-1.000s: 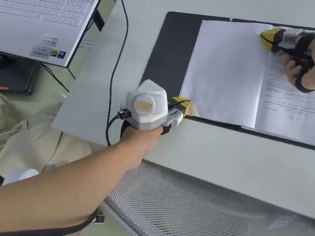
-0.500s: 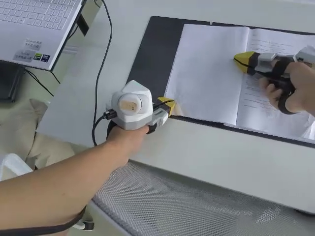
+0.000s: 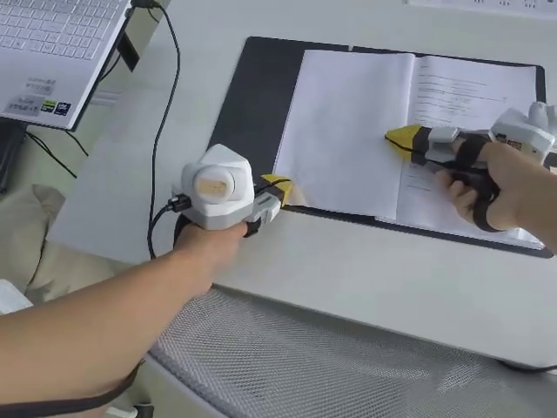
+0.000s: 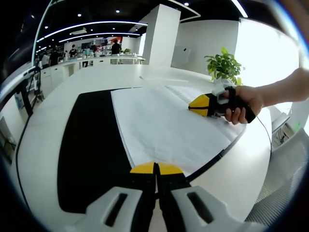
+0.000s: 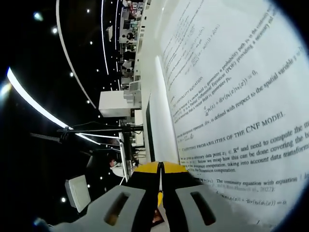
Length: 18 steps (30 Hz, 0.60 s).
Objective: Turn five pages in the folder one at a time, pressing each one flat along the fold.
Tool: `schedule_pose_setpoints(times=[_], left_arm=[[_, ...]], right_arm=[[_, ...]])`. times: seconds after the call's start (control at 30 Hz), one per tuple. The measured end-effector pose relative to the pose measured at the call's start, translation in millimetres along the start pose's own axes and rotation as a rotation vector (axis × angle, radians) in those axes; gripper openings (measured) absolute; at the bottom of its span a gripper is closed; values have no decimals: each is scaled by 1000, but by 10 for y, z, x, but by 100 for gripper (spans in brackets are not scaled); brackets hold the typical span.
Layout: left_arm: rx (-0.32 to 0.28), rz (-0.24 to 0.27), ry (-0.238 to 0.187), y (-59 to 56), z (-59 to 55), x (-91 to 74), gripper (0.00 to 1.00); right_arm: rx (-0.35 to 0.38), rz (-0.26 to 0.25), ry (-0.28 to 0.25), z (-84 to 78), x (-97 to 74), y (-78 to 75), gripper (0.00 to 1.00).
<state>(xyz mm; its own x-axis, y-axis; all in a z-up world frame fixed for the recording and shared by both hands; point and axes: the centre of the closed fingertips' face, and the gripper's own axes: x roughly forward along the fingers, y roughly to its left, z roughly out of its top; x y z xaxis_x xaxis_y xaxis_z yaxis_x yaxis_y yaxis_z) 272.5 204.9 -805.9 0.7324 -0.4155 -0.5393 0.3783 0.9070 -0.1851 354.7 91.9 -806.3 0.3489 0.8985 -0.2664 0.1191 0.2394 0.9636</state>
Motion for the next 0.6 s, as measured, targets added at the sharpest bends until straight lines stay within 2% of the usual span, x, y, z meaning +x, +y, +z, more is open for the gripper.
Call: schedule_pose_setpoints(times=[0.3, 0.6], left_arm=[[-1, 5, -2, 3, 0, -1, 0], [-5, 7, -6, 29, -15, 21, 0]], right_arm=[[-11, -3, 42, -333, -105, 58, 0], [-37, -30, 102, -645, -213, 51, 0]])
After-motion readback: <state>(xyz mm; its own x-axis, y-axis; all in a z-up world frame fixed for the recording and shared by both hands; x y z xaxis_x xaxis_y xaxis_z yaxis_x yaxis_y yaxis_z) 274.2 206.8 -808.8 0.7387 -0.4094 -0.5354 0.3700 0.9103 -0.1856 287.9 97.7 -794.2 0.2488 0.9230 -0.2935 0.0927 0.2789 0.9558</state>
